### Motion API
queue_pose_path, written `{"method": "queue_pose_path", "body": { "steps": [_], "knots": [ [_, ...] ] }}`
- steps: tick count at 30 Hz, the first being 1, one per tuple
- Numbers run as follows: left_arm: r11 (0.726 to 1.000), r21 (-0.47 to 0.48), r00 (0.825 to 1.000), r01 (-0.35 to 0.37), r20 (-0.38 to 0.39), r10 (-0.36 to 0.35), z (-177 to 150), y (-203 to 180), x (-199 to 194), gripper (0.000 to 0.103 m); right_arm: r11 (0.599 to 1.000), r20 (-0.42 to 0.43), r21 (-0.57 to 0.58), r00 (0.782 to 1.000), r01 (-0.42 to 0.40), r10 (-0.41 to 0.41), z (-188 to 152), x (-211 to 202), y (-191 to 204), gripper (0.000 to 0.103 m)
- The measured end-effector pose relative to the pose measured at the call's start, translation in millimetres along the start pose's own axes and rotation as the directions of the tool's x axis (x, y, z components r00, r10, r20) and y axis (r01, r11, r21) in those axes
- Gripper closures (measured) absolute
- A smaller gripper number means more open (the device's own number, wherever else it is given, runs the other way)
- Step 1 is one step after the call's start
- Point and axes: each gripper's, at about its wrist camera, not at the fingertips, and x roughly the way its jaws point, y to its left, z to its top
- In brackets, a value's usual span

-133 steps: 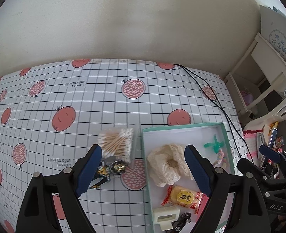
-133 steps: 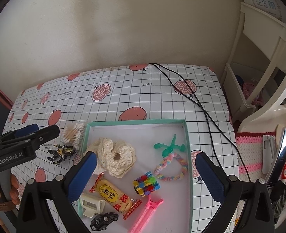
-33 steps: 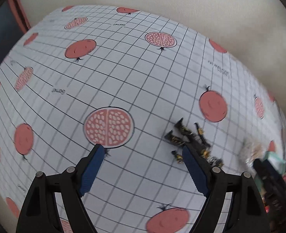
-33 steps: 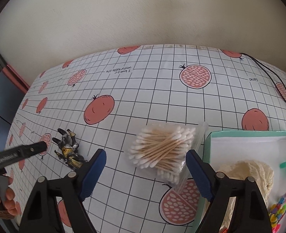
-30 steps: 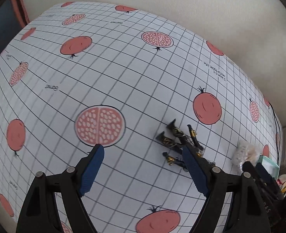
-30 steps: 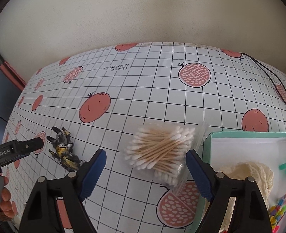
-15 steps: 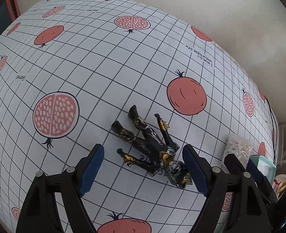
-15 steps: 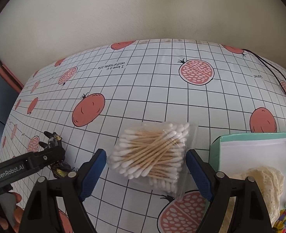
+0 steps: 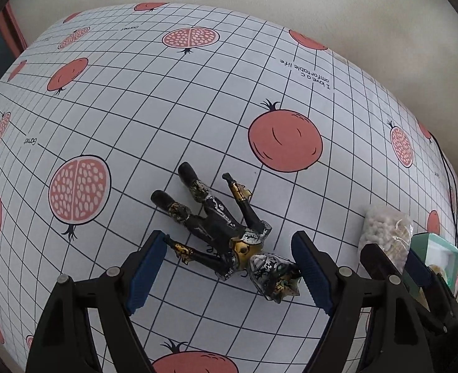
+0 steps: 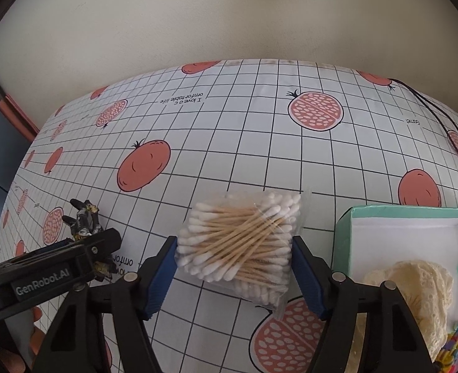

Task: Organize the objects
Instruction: 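Close the left gripper on the action figure while the right grasps the swab bag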

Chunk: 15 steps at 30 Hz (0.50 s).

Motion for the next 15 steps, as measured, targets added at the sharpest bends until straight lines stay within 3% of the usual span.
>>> {"method": "queue_pose_path", "body": {
  "steps": [15],
  "knots": [
    [0.999,0.036,0.999,-0.039,0.022,0.039,-2,-12,5,0.022,0.999,-0.033,0.013,0.999,-0.033,0.033,0,-15,-6,0.030]
  ]
}}
